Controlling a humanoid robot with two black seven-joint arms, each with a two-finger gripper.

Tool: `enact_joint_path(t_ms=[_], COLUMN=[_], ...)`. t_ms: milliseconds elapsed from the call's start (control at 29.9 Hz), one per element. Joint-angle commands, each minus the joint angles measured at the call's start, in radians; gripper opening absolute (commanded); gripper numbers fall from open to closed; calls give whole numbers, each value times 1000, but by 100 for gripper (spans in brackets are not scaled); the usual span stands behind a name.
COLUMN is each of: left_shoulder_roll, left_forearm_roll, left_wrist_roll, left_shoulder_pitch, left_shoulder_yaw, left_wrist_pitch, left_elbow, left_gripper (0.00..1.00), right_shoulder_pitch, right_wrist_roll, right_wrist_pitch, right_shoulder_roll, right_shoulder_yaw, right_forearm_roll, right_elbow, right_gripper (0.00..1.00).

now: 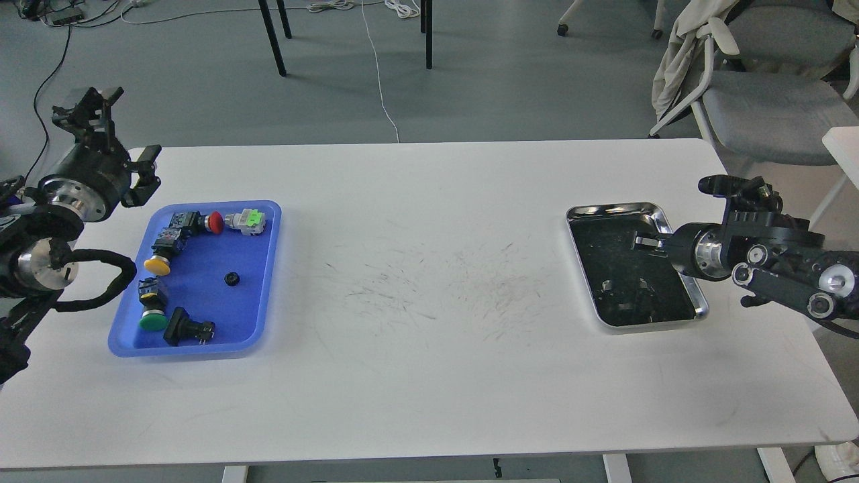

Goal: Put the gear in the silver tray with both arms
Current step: 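Lower the gear into the silver tray and open the right gripper, then withdraw the right arm away from the silver tray, then reach the left gripper into the blue tray onto another black gear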

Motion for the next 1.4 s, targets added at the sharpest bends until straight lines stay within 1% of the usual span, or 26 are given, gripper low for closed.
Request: enact_joint_path(t_ms=[0,100,234,267,334,401,501,568,635,735,768,835,935,1002,1036,1169,1269,1370], left_shoulder_roll=[2,2,2,2,2,11,23,42,71,140,173,247,385,474,515,627,664,645], left_forearm_roll=[0,0,0,3,3,5,3,0,0,0,3,5,5,9,23,135,300,490], left_wrist_roll=[2,2,2,3,5,6,17,26,40,72,77,83,81,78,77,78,77,77], left_shoulder_pitch=[-1,0,0,0,-1,-1,-4,-7,-7,-7,-6,-1,-1,-1,-1,-1,-1,-1], left_shoulder_yaw=[0,0,0,0,0,0,0,-1,-1,0,0,5,58,98,109,129,186,197], left_wrist_pitch=[0,0,0,2,2,2,0,-1,-6,-6,-6,-9,-14,-30,-41,-98,-112,-110], left_elbow=[0,0,0,0,0,0,-1,-12,-32,-112,-150,-225,-355,-440,-489,-630,-681,-695], left_gripper=[98,98,98,98,98,98,98,98,98,98,98,98,98,98,98,98,98,98], right_shoulder_pitch=[9,21,23,23,15,12,11,-6,-51,-133,-170,-241,-374,-451,-483,-571,-623,-632], right_wrist_roll=[0,2,2,0,0,2,9,37,52,52,52,52,54,60,60,60,61,63], right_wrist_pitch=[-2,-6,-6,-5,-2,1,-3,0,6,33,52,95,156,187,188,190,193,199], right_shoulder_roll=[2,-2,-24,-36,-67,-87,-102,-107,-107,-107,-105,-104,-91,-68,-47,-24,-15,7], right_shoulder_yaw=[12,34,174,236,358,477,628,741,830,955,993,1067,1192,1254,1269,1268,1273,1266], right_forearm_roll=[8,15,20,26,75,186,404,600,789,1025,1093,1178,1264,1290,1289,1285,1287,1281], right_elbow=[1,7,16,19,24,35,36,47,71,104,107,122,140,140,136,134,140,124], right_gripper=[50,64,76,79,80,80,85,87,87,88,88,88,89,90,92,95,97,98])
